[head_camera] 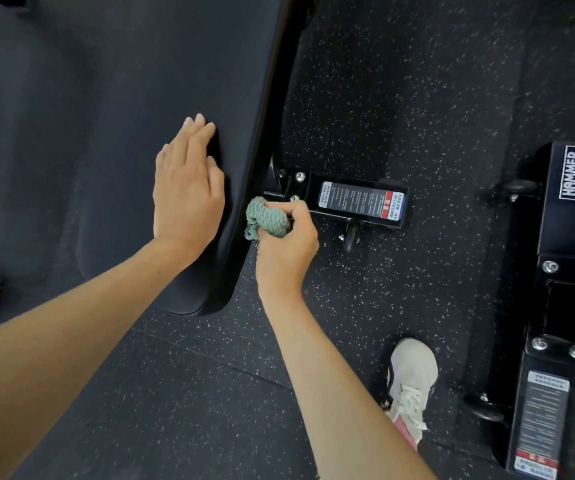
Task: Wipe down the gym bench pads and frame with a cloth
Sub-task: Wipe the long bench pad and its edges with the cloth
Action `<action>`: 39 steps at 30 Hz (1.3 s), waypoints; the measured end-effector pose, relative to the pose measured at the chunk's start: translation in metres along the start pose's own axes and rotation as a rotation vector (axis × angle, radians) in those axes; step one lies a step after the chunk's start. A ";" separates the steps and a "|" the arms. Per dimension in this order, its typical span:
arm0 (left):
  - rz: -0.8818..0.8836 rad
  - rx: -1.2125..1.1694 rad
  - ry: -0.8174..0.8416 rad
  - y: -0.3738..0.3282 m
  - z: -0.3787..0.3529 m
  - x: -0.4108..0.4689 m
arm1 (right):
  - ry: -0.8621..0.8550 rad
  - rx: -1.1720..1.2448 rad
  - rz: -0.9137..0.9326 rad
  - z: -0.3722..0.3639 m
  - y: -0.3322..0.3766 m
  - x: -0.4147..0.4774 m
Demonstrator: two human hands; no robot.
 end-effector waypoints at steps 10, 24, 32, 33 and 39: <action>-0.042 0.099 0.099 0.000 0.001 0.000 | -0.073 -0.056 0.073 -0.036 0.020 0.052; -0.061 0.176 0.222 0.000 0.002 -0.001 | -0.094 -0.165 0.008 -0.081 0.059 0.131; -0.041 0.039 0.245 0.003 0.004 0.005 | -0.128 -0.235 0.047 -0.098 0.094 0.156; -0.026 0.025 0.244 0.003 0.005 0.005 | -0.083 -0.241 0.053 -0.089 0.096 0.146; 0.051 -0.084 0.121 -0.015 -0.005 0.062 | -0.001 -0.202 0.031 -0.074 0.086 0.126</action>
Point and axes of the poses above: each hand's wrist, its own x-axis towards the middle knuckle, its own z-axis out of the back of the hand, y = z × x, the point moved 2 cm from there along x, towards the middle knuckle, and after that the axes turned 14 degrees about -y, right-handed, at the moved point
